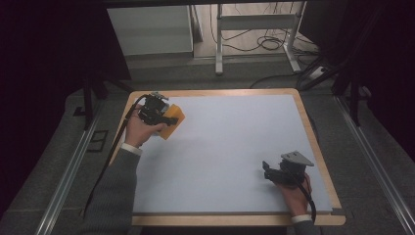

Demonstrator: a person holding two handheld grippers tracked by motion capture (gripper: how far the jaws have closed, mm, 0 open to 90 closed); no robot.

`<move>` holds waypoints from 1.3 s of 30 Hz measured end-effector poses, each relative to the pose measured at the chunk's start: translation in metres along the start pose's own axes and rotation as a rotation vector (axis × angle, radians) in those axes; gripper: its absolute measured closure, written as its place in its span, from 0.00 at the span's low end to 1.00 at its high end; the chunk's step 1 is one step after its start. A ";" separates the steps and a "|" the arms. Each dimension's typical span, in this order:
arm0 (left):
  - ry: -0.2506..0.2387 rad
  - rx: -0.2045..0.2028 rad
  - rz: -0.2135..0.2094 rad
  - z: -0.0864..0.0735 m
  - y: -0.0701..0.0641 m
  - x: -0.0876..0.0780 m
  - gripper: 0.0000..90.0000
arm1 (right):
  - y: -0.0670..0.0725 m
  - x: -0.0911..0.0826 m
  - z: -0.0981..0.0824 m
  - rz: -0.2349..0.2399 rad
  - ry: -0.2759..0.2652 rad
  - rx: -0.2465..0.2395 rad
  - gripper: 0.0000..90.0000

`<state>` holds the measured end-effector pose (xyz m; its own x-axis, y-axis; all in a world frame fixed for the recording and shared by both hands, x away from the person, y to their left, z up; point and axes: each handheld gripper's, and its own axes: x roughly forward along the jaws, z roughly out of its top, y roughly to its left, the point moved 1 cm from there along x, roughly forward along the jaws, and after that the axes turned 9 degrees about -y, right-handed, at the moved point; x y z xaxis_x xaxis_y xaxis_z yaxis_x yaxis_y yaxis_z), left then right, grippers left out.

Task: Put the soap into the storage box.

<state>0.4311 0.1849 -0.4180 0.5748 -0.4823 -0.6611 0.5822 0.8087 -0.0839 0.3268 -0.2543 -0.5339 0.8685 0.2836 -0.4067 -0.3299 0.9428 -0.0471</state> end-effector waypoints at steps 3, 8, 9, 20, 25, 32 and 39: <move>0.002 -0.006 0.008 0.000 0.003 0.000 0.68 | 0.000 0.000 0.000 0.000 0.001 0.000 0.09; 0.005 -0.021 0.017 0.000 0.012 0.001 0.68 | 0.000 0.000 0.000 -0.001 0.001 -0.001 0.09; 0.004 -0.025 0.021 0.000 0.013 0.001 0.68 | 0.000 0.000 0.000 -0.001 0.001 -0.001 0.09; -0.007 -0.071 0.049 0.000 0.027 0.005 0.68 | 0.000 0.000 0.000 0.000 0.002 0.001 0.09; -0.022 -0.108 0.072 0.000 0.037 0.006 0.68 | 0.000 0.000 0.000 0.000 0.001 0.002 0.09; -0.017 -0.125 0.083 0.000 0.046 0.007 0.68 | 0.000 0.000 0.000 0.000 0.002 0.002 0.09; -0.011 -0.136 0.090 0.000 0.051 0.009 0.68 | 0.000 0.000 0.000 0.000 0.003 0.003 0.09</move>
<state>0.4661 0.2222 -0.4280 0.6280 -0.4085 -0.6623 0.4448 0.8868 -0.1252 0.3272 -0.2546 -0.5340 0.8673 0.2833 -0.4094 -0.3289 0.9433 -0.0441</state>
